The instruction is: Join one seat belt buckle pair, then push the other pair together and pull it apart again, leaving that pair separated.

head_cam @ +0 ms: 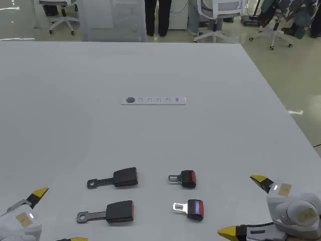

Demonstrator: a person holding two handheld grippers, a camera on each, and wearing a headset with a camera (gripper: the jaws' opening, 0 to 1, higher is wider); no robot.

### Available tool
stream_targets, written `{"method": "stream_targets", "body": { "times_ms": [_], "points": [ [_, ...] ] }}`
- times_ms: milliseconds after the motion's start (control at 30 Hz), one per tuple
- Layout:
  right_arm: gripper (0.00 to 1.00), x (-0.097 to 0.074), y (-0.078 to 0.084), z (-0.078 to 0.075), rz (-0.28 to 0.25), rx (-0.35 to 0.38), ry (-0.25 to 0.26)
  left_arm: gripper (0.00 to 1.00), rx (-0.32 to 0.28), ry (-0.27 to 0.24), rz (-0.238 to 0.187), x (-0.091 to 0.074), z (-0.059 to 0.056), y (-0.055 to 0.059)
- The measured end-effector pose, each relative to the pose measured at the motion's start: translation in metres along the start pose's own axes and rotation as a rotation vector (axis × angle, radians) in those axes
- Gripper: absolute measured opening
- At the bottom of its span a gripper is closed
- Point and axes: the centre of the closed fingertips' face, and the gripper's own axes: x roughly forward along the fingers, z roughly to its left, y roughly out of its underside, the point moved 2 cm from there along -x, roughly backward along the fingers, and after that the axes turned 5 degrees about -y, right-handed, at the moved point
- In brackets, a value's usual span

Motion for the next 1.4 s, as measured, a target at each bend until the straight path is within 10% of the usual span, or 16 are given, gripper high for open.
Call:
{"method": "stream_targets", "body": {
  "times_ms": [800, 1400],
  "points": [
    [1.00, 0.002, -0.019, 0.002, -0.031, 0.047, -0.005, 1.00, 0.005, 0.001, 0.001, 0.002, 0.004, 0.005],
    [0.91, 0.007, -0.023, -0.006, -0.007, -0.063, 0.007, 1.00, 0.053, 0.054, 0.025, 0.002, -0.005, 0.009]
  ]
}}
